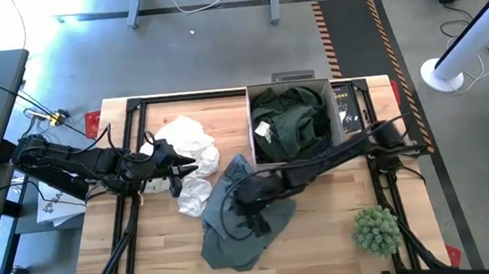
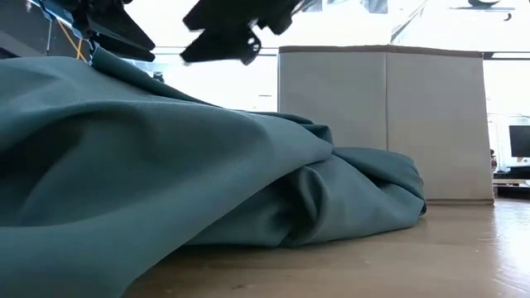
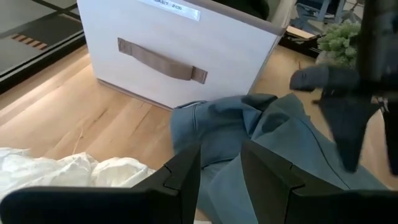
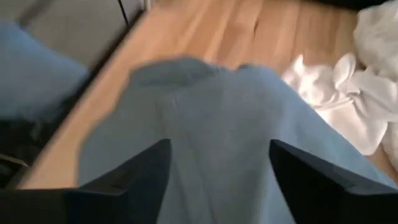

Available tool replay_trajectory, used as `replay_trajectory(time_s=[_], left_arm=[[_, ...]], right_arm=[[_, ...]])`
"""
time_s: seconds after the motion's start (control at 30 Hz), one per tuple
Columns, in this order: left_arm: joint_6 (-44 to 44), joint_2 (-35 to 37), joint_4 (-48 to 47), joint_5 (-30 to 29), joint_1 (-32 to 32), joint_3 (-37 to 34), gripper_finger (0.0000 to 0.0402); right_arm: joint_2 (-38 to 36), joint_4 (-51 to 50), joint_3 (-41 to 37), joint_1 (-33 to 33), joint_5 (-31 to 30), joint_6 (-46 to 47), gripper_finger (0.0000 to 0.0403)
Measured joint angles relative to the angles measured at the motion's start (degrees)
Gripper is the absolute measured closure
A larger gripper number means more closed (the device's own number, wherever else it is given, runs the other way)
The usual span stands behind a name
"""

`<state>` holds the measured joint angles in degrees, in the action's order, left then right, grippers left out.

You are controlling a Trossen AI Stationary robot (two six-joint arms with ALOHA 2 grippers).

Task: Sort clothes
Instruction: Put the gray pants into the laundry organizer

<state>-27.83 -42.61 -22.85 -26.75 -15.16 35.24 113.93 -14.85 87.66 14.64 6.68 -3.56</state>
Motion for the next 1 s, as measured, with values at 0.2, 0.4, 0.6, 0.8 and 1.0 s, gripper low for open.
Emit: replay_trajectory(time_s=[0.2, 0.4, 0.6, 0.8, 1.0], left_arm=[[0.0, 0.01, -0.02, -1.14, 0.02, 0.0, 0.0289], [0.0, 0.02, -0.03, -1.15, 0.02, 0.0, 0.0289], [0.0, 0.0, -0.32, -1.34, 0.02, 0.0, 0.0289], [0.0, 0.0, -0.61, -2.38, 0.09, 0.0, 0.0289], [-0.3, 0.09, -2.47, -3.52, 0.07, 0.0, 0.0289]], right_arm=[[10.31, -17.05, 14.0, -1.82, -0.11, -9.38, 0.007], [20.55, -29.22, 20.02, -4.52, 1.25, -21.22, 0.0069], [23.94, -32.26, 20.91, -6.98, 3.45, -26.16, 0.0118], [24.05, -31.32, 20.73, -7.41, 2.86, -28.41, 0.0273], [22.28, -32.51, 20.4, -6.84, -1.21, -20.77, 0.0377]])
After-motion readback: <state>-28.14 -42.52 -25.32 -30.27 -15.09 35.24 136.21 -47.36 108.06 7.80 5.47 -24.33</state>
